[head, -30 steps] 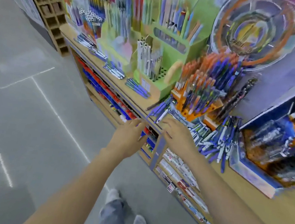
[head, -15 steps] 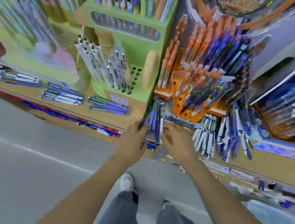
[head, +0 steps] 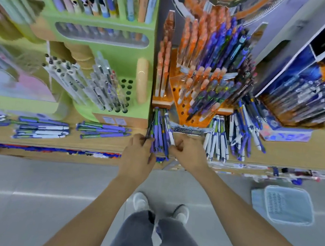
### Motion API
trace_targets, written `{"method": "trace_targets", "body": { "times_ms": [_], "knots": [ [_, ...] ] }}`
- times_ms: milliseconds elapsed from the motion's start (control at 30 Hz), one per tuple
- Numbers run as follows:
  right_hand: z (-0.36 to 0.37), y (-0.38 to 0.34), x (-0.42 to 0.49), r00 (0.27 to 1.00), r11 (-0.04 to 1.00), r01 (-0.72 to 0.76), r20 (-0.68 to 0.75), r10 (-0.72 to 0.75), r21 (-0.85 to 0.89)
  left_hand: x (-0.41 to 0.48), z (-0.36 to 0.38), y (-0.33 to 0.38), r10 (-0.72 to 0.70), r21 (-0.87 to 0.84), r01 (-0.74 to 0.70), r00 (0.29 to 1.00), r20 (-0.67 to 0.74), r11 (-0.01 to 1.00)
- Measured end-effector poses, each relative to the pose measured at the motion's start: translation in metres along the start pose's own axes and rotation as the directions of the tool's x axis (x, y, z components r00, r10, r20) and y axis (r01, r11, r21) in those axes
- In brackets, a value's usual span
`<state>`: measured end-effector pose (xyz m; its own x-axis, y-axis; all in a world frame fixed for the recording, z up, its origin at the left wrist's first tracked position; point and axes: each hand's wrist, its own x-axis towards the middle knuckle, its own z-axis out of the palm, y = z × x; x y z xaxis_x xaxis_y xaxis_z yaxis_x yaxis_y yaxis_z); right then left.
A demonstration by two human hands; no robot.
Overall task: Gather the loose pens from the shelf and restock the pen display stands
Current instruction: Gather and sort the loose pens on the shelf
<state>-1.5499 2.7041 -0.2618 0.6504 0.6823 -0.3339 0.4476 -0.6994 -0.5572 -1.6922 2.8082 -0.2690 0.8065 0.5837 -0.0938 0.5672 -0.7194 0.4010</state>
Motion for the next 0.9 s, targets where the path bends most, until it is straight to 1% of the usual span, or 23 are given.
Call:
{"method": "trace_targets", "body": {
  "times_ms": [100,200,267,367,433,500,533,567,633,667,733,800,833,900],
  "knots": [
    [-0.005,0.005,-0.007,1.000,0.996,-0.012,0.025,0.010,0.094,0.005,-0.004,0.003,-0.044,-0.014,0.044,0.999,-0.021,0.999],
    [-0.008,0.008,-0.010,1.000,0.991,-0.008,0.011,0.007,0.130,0.010,-0.006,0.004,-0.083,-0.080,0.085,0.996,0.027,0.993],
    [-0.008,0.005,-0.011,0.999,0.988,0.010,0.032,-0.015,0.152,0.012,-0.008,0.003,-0.090,-0.124,0.094,0.995,0.041,0.988],
    [-0.008,0.002,-0.014,0.998,0.960,0.010,0.052,-0.025,0.279,0.014,-0.009,0.001,-0.091,-0.211,0.099,0.995,0.045,0.972],
    [-0.010,0.002,-0.019,0.998,0.923,0.010,0.051,-0.032,0.385,0.016,-0.009,0.007,-0.099,-0.353,0.127,0.990,0.097,0.927],
    [-0.013,0.005,-0.025,0.996,0.911,0.040,0.055,-0.068,0.410,0.019,-0.012,0.024,-0.111,-0.525,0.212,0.970,0.217,0.825],
    [-0.015,0.008,-0.029,0.994,0.910,0.054,0.063,-0.087,0.412,0.022,-0.010,0.032,-0.121,-0.583,0.264,0.954,0.274,0.768],
    [-0.018,0.010,-0.033,0.992,0.903,0.060,0.073,-0.100,0.425,0.024,-0.010,0.041,-0.126,-0.614,0.294,0.945,0.303,0.732],
    [-0.025,0.017,-0.039,0.995,0.893,0.050,0.059,-0.085,0.448,0.029,-0.004,0.053,-0.135,-0.634,0.314,0.939,0.315,0.707],
    [-0.030,0.021,-0.041,0.998,0.901,0.045,0.011,-0.055,0.431,0.031,-0.001,0.058,-0.141,-0.629,0.321,0.937,0.319,0.709],
    [-0.040,0.036,-0.041,0.982,0.941,0.014,-0.180,0.051,0.339,0.035,0.004,0.065,-0.149,-0.609,0.357,0.919,0.365,0.708],
    [-0.049,0.055,-0.038,0.920,0.978,-0.085,-0.363,0.151,0.191,0.036,0.007,0.074,-0.128,-0.604,0.383,0.898,0.422,0.698],
    [-0.052,0.062,-0.036,0.900,0.983,-0.133,-0.401,0.172,0.123,0.036,0.007,0.080,-0.118,-0.607,0.387,0.893,0.434,0.694],
    [-0.054,0.069,-0.034,0.909,0.982,-0.188,-0.374,0.182,0.020,0.035,0.011,0.091,-0.111,-0.608,0.388,0.890,0.442,0.693]
  ]
}}
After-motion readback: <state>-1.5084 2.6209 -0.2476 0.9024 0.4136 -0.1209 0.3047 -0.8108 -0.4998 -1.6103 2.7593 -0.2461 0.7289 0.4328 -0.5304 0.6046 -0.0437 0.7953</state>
